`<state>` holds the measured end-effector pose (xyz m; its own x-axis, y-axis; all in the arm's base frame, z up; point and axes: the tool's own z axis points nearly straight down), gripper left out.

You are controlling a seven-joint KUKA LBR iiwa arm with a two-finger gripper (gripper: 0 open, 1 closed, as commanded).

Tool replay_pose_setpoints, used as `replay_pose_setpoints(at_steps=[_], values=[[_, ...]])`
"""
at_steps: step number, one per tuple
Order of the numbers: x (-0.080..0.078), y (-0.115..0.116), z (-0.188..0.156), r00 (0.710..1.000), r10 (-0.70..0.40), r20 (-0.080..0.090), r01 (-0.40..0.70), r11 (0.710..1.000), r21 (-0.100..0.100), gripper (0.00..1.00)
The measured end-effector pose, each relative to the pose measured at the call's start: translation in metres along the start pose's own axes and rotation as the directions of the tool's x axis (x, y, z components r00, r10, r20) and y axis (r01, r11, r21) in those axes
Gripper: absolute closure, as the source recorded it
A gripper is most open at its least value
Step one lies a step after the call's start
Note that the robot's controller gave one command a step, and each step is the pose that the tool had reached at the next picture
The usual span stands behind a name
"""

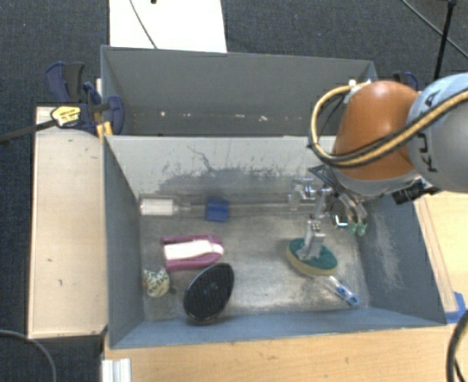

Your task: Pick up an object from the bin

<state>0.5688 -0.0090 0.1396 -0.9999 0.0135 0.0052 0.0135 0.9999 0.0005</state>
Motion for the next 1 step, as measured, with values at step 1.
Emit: replay_pose_setpoints(at_steps=[1], values=[[0.0337,-0.0533,0.0711,0.989,0.151,0.002,-0.151,0.989,0.0,0.0]])
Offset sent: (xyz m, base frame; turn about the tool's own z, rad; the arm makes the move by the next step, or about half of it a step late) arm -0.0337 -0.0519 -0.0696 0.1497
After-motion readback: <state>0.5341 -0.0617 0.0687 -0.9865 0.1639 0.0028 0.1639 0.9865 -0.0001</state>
